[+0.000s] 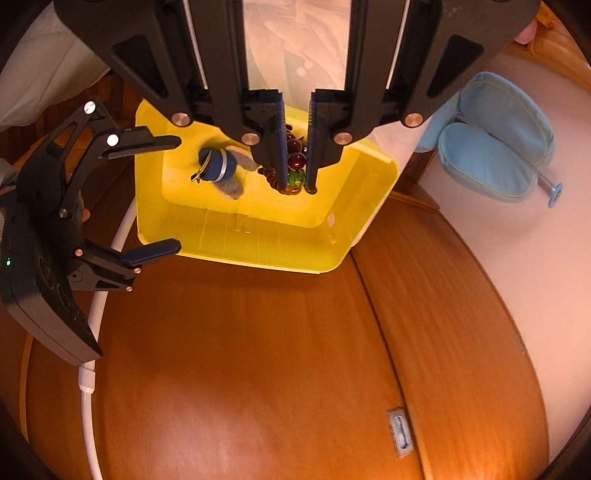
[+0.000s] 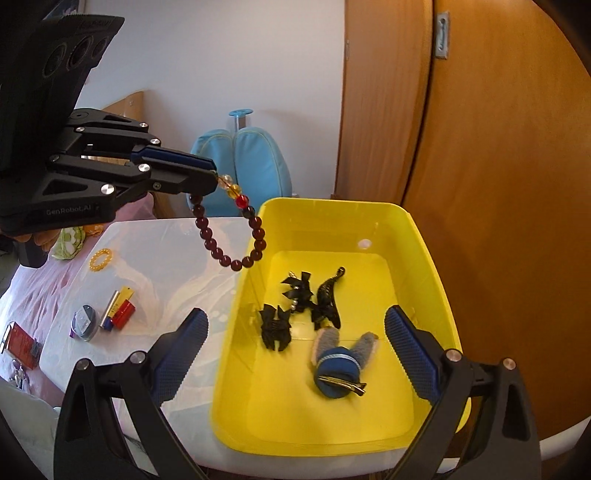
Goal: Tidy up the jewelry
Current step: 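Carry the red bracelet with the left gripper into the yellow bin, then open the left gripper to release the bracelet in the bin, then move the right gripper toward the round clear case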
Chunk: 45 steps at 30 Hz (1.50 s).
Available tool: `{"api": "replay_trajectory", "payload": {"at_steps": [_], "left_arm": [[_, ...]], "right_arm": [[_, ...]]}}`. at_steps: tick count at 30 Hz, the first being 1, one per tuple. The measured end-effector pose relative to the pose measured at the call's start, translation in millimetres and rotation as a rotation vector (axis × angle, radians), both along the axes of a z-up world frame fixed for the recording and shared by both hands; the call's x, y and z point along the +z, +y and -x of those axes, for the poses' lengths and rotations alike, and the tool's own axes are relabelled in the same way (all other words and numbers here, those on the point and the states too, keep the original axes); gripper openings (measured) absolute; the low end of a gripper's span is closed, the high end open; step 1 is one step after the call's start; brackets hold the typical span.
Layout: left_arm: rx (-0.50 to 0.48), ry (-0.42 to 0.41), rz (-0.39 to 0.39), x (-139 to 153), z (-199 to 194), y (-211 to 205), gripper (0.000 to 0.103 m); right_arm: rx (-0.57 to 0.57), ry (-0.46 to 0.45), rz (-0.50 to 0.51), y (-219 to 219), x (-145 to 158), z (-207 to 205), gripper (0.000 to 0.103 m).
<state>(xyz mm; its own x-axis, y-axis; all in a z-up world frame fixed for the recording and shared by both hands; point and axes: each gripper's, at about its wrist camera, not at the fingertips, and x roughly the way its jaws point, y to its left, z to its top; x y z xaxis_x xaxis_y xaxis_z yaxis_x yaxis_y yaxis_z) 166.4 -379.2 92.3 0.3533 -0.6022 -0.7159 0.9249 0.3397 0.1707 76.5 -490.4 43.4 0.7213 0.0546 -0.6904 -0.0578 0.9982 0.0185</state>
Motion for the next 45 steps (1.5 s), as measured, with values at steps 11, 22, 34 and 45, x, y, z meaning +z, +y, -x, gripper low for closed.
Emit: {"api": "replay_trajectory", "payload": {"at_steps": [11, 22, 34, 45], "left_arm": [[-0.055, 0.160, -0.204, -112.0, 3.6, -81.7, 0.010], [-0.012, 0.148, -0.218, -120.8, -1.3, -84.3, 0.039], [0.071, 0.084, -0.055, -66.0, 11.7, -34.5, 0.085], [0.511, 0.065, 0.015, -50.4, 0.0, 162.3, 0.095]], "right_arm": [[0.004, 0.151, 0.017, -55.1, -48.4, 1.4, 0.097], [0.029, 0.177, -0.008, -72.5, -60.3, -3.8, 0.097], [0.045, 0.079, -0.024, -54.7, -39.5, 4.0, 0.097], [0.322, -0.073, -0.080, 59.4, 6.2, -20.4, 0.099]]}}
